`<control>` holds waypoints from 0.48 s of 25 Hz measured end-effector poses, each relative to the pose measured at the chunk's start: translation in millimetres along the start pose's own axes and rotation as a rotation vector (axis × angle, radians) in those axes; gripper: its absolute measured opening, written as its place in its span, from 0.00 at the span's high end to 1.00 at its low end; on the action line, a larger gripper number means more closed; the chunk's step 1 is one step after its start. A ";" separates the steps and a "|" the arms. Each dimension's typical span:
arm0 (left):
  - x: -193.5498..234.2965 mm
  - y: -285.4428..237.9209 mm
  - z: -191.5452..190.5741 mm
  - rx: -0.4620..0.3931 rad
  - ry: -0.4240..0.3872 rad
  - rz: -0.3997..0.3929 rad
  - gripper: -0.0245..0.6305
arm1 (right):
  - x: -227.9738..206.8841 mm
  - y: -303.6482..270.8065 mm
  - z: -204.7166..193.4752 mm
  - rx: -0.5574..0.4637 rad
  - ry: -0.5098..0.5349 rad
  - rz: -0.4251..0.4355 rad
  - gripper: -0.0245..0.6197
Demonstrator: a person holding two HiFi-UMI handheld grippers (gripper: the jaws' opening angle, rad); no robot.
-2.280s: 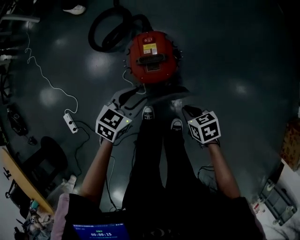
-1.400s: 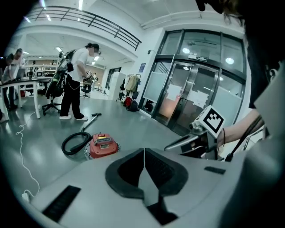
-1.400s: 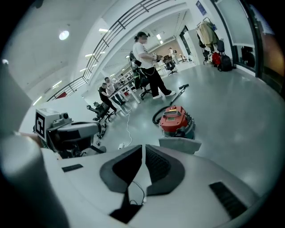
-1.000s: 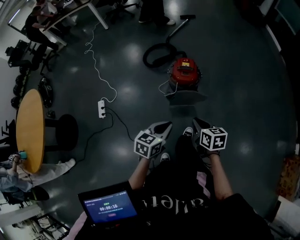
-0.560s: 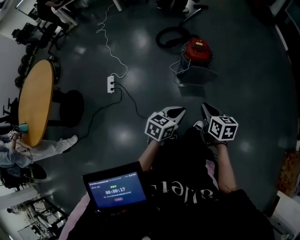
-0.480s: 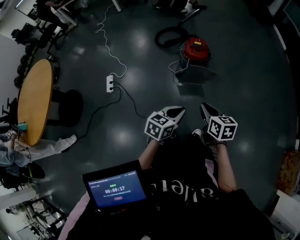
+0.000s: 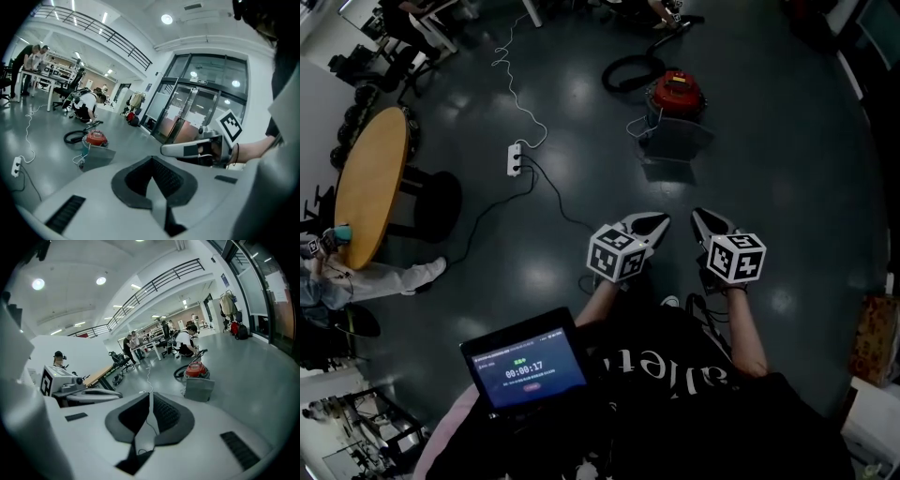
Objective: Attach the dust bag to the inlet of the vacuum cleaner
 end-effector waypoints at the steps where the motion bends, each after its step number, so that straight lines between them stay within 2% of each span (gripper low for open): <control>1: -12.9 0.9 -8.3 0.002 0.000 0.001 0.96 | 0.2 10.9 -8.2 0.003 0.000 0.007 0.90; 6: -65.1 7.1 -46.0 0.015 0.002 0.003 0.95 | 4.4 57.5 -44.1 0.018 0.020 0.041 0.90; 12: -88.2 3.4 -57.4 -0.011 0.015 0.020 0.96 | 3.6 82.7 -54.8 0.014 0.064 0.074 0.90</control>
Point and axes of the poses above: the fingertips, and each gripper's own axes: y backward along the fingers, x to its left, z out of its top, the point moved 9 cm from there along y, backward along the fingers, and after that the axes turned 5 degrees about -x, right-handed, at the moved point
